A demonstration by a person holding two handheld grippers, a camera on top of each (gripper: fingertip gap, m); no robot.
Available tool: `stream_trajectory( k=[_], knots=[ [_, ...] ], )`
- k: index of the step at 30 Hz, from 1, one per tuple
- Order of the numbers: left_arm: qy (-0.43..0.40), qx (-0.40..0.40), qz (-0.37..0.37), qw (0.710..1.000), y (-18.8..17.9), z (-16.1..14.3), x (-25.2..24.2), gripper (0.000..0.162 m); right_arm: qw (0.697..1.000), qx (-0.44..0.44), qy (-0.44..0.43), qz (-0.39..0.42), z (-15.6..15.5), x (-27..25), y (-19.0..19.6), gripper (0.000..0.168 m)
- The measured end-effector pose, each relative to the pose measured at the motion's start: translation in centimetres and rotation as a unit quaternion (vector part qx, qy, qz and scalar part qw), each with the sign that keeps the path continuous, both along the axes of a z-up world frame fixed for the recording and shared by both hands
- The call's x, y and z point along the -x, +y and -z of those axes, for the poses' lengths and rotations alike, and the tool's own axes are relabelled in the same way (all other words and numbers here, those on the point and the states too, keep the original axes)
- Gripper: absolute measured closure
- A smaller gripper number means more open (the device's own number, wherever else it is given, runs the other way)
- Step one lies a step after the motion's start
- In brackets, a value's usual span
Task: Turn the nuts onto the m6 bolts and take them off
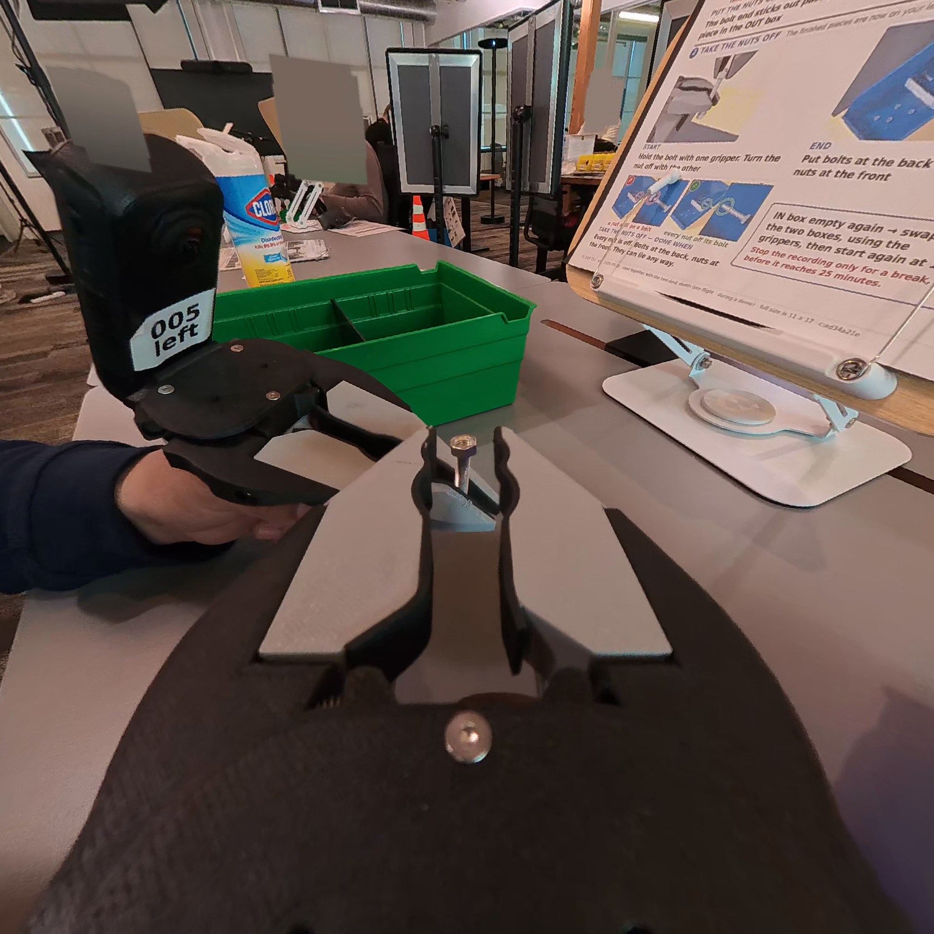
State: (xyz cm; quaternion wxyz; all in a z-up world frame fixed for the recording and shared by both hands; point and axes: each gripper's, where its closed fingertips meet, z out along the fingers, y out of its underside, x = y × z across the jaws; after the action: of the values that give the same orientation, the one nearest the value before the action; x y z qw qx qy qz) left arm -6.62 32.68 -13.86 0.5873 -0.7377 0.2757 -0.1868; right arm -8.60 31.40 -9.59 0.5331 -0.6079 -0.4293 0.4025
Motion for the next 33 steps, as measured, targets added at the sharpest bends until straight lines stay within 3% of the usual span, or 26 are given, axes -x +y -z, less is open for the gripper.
stream_trajectory(
  k=[6, 15, 20, 33],
  knots=[
    [-0.009, 0.0, 0.002, 1.0, 0.0, -0.4, 0.4, 0.16, 0.999, -0.025, 0.014, -0.014, -1.4, -1.1, -0.2, 0.145],
    [-0.012, 0.0, 0.015, 1.0, -0.3, -0.6, 0.2, 0.16, 0.999, -0.029, -0.017, -0.042, -0.1, -0.3, -1.1, 0.135],
    [-0.012, 0.001, 0.026, 1.0, -0.6, -0.6, -0.2, 0.16, 0.998, -0.044, 0.001, -0.042, -1.0, -0.9, -1.1, 0.149],
    [0.008, 0.01, 0.118, 0.993, -2.7, -0.6, -1.7, 0.16, 0.991, 0.001, 0.016, -0.129, -1.5, -1.5, -2.9, 0.154]
  ],
)
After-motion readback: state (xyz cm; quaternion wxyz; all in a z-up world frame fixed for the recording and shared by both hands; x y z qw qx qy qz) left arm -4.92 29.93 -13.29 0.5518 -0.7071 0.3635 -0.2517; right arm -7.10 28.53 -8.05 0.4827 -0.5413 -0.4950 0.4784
